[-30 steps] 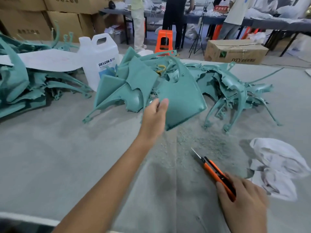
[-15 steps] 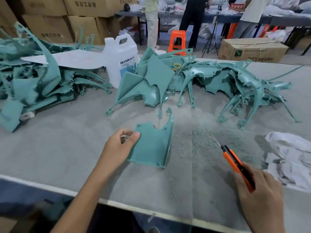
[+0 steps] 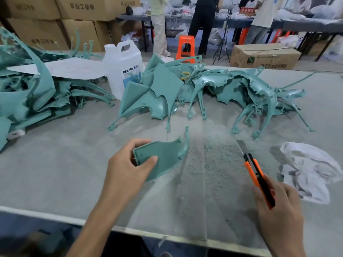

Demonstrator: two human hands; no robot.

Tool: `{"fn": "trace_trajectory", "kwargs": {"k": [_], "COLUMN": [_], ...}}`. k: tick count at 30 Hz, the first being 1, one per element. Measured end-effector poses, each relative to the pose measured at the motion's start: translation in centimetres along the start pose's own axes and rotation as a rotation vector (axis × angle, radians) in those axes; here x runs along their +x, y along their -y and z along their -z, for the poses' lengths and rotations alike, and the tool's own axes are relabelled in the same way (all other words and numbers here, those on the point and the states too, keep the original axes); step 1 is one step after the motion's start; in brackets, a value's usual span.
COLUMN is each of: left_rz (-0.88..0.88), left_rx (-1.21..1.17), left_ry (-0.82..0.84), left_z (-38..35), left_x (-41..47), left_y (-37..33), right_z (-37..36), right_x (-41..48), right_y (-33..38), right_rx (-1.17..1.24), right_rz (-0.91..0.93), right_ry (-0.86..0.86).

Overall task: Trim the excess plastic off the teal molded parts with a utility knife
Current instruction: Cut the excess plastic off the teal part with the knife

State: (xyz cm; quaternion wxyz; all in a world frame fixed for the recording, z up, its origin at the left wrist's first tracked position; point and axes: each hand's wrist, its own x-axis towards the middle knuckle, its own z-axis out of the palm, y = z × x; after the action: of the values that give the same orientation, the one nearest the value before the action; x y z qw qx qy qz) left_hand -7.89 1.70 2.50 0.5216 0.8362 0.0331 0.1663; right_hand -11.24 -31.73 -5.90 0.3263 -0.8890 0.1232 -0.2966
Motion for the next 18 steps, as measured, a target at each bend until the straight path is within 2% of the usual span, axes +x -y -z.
{"fn": "trace_trajectory", "kwargs": {"k": [3,6,9,13,18], "left_rz": [-0.104,-0.022,0.007,0.025,0.031], "left_rx": [0.046,-0.073,-0.134,-0.162,-0.138], "left_ry": [0.001,0.125,0.179,0.173,0.175], "left_z": [-2.4,-4.4,-5.4,-6.0,-6.1], "left_x": [-1.7,-3.0,-3.6,-3.6,-3.3], "left_y": [0.5,2.1,3.3,4.3,4.9], "right_z": [0.8,1.8,2.2,3.1,3.6], "right_x": [-0.2,-0.7,-1.8,-2.7,-2.6], "right_y": [0.8,2.6,4.6,7.3,9.2], "right_rx": [0.067,0.234,0.255,0.284,0.288], "right_rz": [-0.028,-0.121,-0.047,0.080,0.199], "right_ry": [0.049,0.169,0.271,0.418,0.447]}}
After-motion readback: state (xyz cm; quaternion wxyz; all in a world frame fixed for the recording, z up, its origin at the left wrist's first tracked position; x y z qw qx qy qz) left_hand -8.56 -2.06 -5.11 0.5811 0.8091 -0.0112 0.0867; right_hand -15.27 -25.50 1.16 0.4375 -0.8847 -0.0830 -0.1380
